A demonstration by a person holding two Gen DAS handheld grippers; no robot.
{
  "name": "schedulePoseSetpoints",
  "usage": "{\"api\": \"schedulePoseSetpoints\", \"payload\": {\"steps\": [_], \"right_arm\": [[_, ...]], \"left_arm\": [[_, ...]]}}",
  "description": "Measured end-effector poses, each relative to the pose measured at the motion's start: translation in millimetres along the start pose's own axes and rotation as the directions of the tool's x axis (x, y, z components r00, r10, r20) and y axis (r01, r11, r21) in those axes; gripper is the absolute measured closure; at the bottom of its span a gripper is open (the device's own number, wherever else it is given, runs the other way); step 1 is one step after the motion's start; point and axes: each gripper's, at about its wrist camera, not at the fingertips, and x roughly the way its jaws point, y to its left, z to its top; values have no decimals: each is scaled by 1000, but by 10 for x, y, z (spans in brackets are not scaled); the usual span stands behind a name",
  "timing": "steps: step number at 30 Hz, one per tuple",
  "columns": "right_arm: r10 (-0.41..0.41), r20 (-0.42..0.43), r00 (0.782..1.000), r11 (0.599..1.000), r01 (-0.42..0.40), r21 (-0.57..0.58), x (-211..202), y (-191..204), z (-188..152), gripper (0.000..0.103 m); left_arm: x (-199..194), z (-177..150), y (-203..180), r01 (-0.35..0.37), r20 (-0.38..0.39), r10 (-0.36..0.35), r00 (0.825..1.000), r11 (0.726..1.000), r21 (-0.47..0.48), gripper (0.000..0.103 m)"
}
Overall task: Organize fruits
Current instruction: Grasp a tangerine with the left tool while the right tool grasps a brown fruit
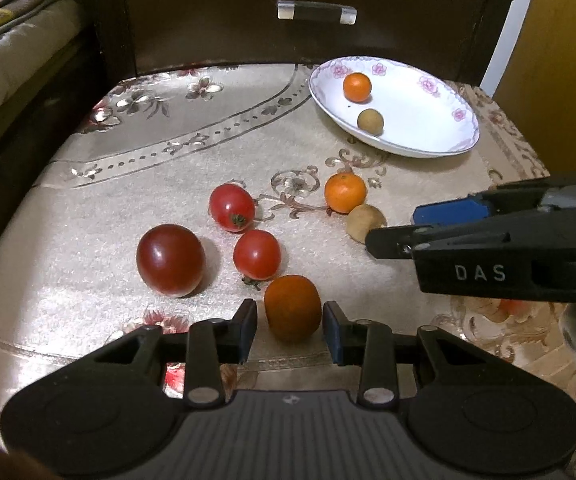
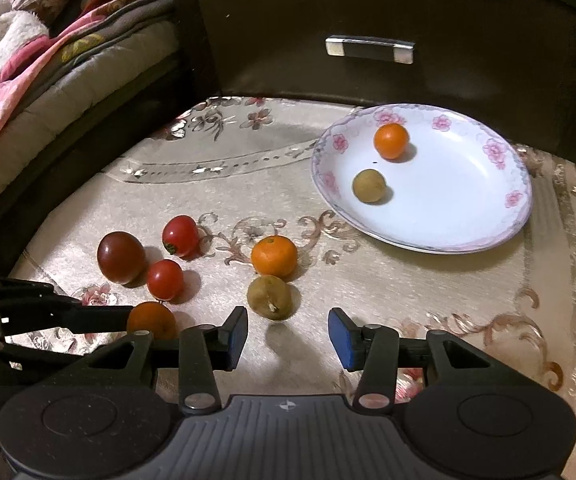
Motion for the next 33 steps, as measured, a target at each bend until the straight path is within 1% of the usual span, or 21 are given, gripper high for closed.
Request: {"api": "schedulePoseSetpoints", "payload": {"steps": [6,9,10,11,12,13,14,18,24,27,33], "right_arm": [[10,-13,1000,1000,-10,-15,131,27,37,63],[9,-11,1000,999,-9,-38,166,52,49,62],[7,-12,1000,999,-8,-45,179,56,55,63],[-2,-11,1000,998,1,-55,187,67,59,65],[-10,-11,1000,998,10,-66,196,78,63,70],[-14,-11,1000,997,13,-75,198,89,63,78],[-7,-15,1000,997,5,-77,198,92,63,82],[-19,-24,1000,994,16,-107,155,128,21,82],[-34,-50,998,997,30,-72,-12,46,-104,83],[-47,-66,997,996,42,-76,-98,50,-180,83],[-88,-121,989,992,76,-104,-335,17,-391,83]], "left_arm": [[7,10,34,2,10,-2,1000,1000,-15,60],[14,11,31,0,12,0,1000,1000,-9,60],[15,12,28,-1,12,2,1000,1000,-6,60],[13,13,27,-3,14,3,1000,1000,-3,60],[8,12,25,-2,18,2,1000,1000,-2,62],[5,14,22,0,22,0,1000,1000,2,64],[-1,16,16,5,25,-5,1000,1000,6,65],[-19,8,-15,34,23,-35,999,999,21,66],[-88,-27,-105,75,23,-76,997,995,63,66],[-95,-56,-174,105,8,-106,994,991,85,66],[-92,-137,-331,120,-17,-119,993,982,146,66]]}}
